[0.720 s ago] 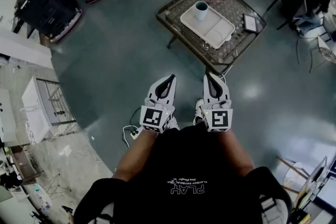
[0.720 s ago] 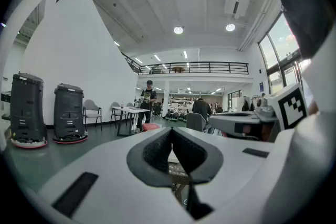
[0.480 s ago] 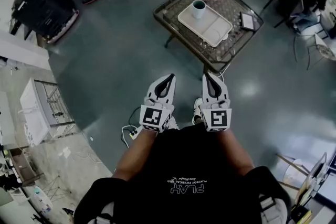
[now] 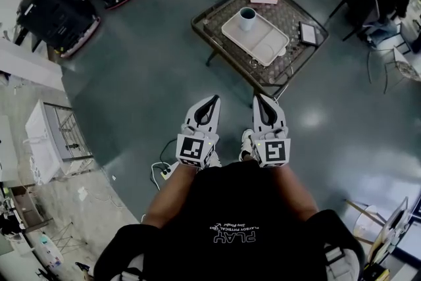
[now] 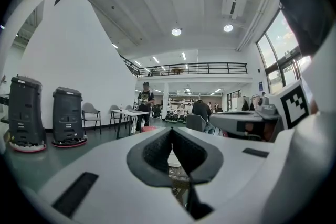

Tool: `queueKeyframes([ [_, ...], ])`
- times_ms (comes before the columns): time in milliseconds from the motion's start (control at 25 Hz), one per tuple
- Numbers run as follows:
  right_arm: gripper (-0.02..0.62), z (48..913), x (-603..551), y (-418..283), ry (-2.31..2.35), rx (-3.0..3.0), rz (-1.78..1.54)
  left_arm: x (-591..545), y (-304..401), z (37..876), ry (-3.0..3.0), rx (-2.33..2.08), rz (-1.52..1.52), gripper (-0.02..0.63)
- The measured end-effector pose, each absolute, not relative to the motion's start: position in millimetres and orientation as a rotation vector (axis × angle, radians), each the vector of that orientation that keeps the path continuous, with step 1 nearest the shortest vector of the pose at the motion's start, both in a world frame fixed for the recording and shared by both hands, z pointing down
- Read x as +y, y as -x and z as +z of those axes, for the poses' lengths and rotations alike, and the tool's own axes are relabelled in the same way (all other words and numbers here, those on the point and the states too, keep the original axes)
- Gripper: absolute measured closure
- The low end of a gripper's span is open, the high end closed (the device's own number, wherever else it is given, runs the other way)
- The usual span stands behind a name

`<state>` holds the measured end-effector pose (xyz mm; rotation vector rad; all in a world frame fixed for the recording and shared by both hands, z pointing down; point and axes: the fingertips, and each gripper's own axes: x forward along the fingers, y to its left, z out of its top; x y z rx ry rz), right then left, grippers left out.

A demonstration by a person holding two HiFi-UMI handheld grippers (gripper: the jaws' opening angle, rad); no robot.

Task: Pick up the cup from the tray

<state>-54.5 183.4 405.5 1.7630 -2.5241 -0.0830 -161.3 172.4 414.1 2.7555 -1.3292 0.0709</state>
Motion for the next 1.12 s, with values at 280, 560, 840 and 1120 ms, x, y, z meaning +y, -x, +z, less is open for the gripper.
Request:
queueKeyframes([
  [280, 0.586, 411, 161, 34, -1.758, -2.537, -0.056, 153, 143, 419, -2.732, -1.353, 0.099, 0.598],
  [560, 0.586, 410, 135, 3, -1.765, -2.548, -0.043, 134, 114, 423, -2.737, -1.391, 0.130, 0.598],
  [840, 0.586, 410, 116, -24, -1.692, -2.630, -0.053, 114, 84, 422, -2.708, -1.466, 0.145, 0.598],
  [1120, 0.586, 411, 102, -46, -1.646, -2.687, -0.007, 101, 62, 419, -2.669, -1.536, 0.159, 0.598],
])
